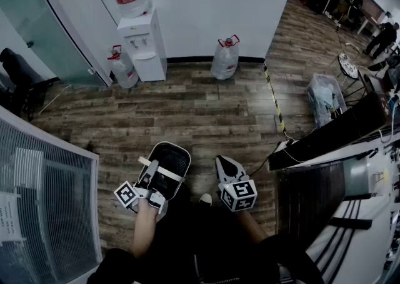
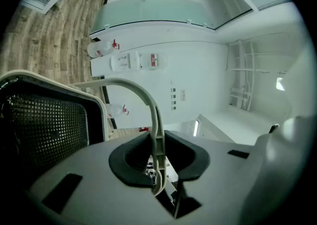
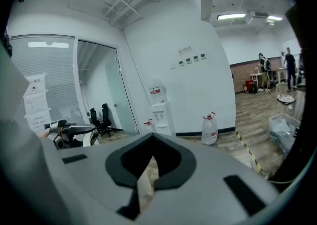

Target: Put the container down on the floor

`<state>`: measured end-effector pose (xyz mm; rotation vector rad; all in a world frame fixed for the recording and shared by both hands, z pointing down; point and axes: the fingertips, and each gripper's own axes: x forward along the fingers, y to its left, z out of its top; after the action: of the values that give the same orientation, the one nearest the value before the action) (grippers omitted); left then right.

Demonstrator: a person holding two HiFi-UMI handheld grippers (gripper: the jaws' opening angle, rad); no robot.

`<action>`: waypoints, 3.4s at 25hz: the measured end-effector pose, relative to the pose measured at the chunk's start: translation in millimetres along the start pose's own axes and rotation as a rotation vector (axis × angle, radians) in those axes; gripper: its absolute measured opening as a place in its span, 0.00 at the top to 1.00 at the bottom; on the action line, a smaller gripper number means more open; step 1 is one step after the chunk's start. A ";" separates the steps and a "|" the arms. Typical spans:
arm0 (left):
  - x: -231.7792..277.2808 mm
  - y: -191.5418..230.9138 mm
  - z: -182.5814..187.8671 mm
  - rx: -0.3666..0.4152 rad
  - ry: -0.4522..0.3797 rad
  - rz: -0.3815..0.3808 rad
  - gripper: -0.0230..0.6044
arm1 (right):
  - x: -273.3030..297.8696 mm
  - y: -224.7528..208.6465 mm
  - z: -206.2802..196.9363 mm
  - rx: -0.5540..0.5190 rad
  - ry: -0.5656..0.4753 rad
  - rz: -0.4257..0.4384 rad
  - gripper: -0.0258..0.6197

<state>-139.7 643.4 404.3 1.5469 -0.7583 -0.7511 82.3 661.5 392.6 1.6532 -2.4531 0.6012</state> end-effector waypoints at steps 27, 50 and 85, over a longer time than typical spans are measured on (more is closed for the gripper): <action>9.8 -22.4 2.5 0.004 -0.035 -0.009 0.84 | 3.4 7.0 8.1 0.044 -0.022 0.083 0.94; 85.9 2.6 96.5 -0.047 -0.029 -0.019 0.84 | 135.1 18.3 44.1 -0.031 0.048 0.108 0.94; 225.4 39.2 258.1 -0.072 -0.071 -0.018 0.84 | 360.3 -1.6 110.3 -0.041 0.081 0.115 0.94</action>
<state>-221.0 308.2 408.6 1.4704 -0.7621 -0.8414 -45.5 307.3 406.5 1.4521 -2.4975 0.6152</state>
